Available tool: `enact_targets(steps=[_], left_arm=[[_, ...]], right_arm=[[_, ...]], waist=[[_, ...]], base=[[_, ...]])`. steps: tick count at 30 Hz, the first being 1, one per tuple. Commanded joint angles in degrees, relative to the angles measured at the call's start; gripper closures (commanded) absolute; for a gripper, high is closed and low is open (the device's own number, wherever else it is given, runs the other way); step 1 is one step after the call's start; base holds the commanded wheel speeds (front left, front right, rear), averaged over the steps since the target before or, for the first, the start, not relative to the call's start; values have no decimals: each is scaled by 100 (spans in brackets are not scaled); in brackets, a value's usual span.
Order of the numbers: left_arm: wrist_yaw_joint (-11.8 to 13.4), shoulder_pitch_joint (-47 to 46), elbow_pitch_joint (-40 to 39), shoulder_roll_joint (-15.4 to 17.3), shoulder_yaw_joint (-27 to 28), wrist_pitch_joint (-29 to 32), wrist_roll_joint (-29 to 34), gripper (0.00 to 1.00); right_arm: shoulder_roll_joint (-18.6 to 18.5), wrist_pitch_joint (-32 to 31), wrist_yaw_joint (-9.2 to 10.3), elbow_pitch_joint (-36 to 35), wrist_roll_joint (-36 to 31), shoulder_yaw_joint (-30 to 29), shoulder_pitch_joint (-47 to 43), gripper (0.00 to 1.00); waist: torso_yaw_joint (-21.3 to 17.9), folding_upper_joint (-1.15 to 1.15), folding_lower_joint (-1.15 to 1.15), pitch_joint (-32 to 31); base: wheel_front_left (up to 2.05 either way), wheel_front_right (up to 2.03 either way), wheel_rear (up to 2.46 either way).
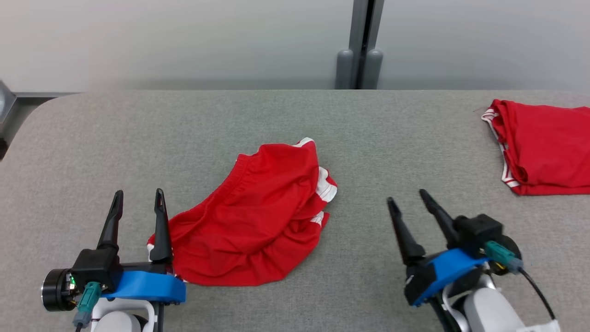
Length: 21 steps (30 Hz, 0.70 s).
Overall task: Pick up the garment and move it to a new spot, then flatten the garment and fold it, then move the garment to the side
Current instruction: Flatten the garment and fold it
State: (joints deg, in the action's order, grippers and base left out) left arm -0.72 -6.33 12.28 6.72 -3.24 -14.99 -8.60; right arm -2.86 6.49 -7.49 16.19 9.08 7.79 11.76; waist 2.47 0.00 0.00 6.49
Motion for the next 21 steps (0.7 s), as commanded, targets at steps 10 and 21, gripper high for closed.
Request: enact_targets(steps=[10,21], left_arm=[[-48,-270,-3,-102,-60,-26,-28,0],[-66,-393,34,-216,-93,-26,-38,0]], right_arm=[[-44,-215,-1,1215,-11,976,963,0],[-26,-90,-1,2656,-55,1255,1598,0]], waist=[[547,0,0,350],[942,0,0,575]], base=[[0,0,0],[0,0,0]])
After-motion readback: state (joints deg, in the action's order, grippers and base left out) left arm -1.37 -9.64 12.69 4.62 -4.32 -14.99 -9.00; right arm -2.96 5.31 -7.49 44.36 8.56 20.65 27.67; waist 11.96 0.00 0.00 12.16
